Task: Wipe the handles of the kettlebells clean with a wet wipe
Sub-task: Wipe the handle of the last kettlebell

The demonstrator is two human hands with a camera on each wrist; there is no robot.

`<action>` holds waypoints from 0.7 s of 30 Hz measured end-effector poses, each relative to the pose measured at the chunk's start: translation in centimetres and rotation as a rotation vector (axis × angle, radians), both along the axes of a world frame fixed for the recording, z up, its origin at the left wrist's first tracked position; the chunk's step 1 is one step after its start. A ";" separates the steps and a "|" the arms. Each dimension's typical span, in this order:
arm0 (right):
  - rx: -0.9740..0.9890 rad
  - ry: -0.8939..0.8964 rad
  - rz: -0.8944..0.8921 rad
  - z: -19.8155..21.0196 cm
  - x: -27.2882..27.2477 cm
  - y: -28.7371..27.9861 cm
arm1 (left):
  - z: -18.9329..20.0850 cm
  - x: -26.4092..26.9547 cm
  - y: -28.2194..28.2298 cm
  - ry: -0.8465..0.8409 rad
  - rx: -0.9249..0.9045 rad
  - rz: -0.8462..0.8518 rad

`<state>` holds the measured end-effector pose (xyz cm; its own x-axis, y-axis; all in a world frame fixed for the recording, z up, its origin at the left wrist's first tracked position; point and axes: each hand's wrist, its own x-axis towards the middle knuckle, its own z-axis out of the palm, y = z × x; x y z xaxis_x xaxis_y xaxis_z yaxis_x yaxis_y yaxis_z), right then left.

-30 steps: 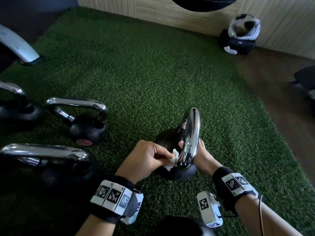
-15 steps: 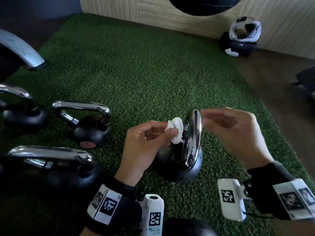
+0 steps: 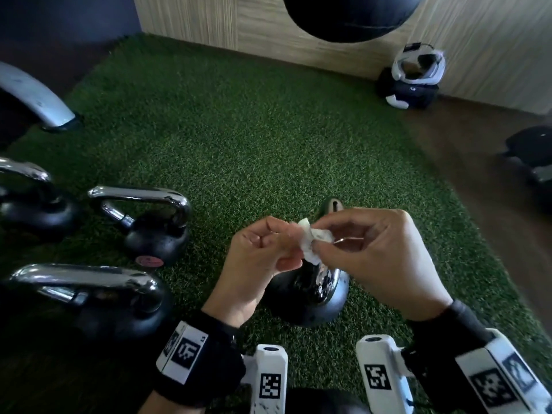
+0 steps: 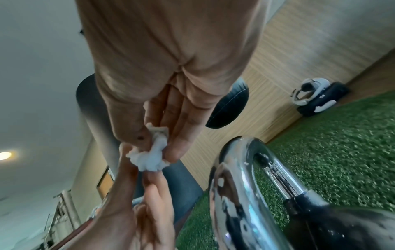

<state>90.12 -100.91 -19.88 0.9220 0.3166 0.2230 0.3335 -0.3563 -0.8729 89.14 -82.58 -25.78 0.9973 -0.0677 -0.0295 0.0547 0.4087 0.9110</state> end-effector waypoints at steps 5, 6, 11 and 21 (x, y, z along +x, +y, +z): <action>0.082 0.055 -0.172 -1.3 1.3 -2.9 | -2.4 0.4 2.0 -0.079 0.554 -0.071; 0.128 0.084 -0.214 -1.9 1.5 -3.8 | -3.4 0.5 2.3 -0.137 0.699 -0.136; 0.331 0.221 -0.370 -4.4 2.1 -6.3 | -9.5 0.4 -1.2 -0.348 1.382 -0.355; 0.389 0.430 -0.490 -10.1 4.6 -5.5 | -14.4 3.4 -4.5 -0.593 1.166 0.163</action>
